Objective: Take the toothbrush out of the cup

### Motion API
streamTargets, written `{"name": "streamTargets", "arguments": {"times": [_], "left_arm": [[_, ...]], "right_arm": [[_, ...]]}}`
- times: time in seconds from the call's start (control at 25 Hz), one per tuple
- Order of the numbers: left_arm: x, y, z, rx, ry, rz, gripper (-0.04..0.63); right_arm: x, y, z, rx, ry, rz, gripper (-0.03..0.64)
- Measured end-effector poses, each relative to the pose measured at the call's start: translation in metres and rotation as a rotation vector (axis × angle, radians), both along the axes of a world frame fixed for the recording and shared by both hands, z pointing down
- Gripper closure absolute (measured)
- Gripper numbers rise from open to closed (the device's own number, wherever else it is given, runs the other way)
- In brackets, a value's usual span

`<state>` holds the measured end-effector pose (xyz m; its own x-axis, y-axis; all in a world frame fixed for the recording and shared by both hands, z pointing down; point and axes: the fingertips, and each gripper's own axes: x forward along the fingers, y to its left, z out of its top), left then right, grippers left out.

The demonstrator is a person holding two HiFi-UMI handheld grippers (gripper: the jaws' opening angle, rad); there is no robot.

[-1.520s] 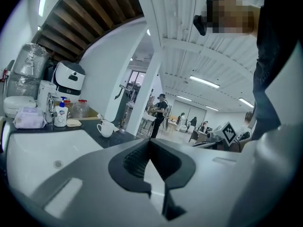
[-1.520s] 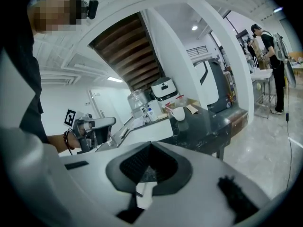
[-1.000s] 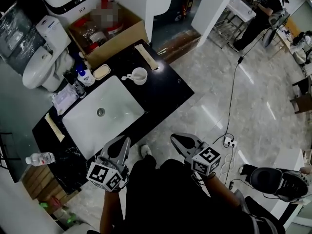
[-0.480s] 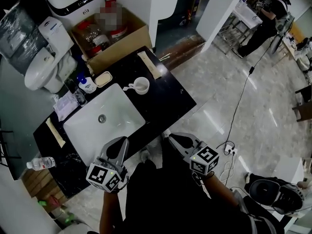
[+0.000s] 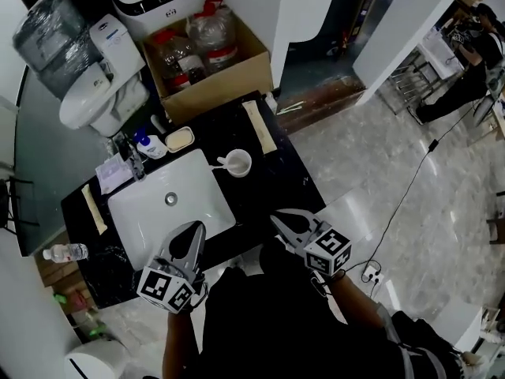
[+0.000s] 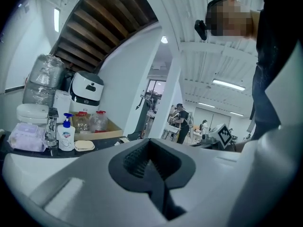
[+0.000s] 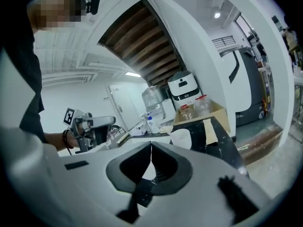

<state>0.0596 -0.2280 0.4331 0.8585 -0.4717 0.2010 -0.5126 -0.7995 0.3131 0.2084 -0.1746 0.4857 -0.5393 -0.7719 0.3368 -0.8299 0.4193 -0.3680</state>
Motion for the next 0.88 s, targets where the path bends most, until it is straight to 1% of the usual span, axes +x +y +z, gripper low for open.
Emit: {"name": "streamTargets", "arguments": {"times": [0.2, 0.36, 0.56, 0.72, 0.88], "left_arm": [[0.015, -0.012, 0.003, -0.013, -0.016, -0.091, 0.586], [0.026, -0.021, 0.001, -0.03, 0.014, -0.176, 0.586], [0.034, -0.023, 0.005, -0.006, -0.036, -0.255, 0.586], [0.031, -0.019, 0.005, -0.007, -0.058, -0.308, 0.586], [0.027, -0.012, 0.009, -0.012, -0.084, -0.334, 0.586]], "right_arm": [[0.018, -0.029, 0.003, 0.004, 0.002, -0.105, 0.603], [0.029, -0.047, 0.005, 0.007, -0.004, -0.183, 0.603], [0.036, -0.068, 0.011, 0.027, 0.024, -0.271, 0.603], [0.027, -0.087, 0.014, 0.035, 0.045, -0.354, 0.603], [0.012, -0.102, 0.021, 0.038, 0.085, -0.421, 0.601]]}}
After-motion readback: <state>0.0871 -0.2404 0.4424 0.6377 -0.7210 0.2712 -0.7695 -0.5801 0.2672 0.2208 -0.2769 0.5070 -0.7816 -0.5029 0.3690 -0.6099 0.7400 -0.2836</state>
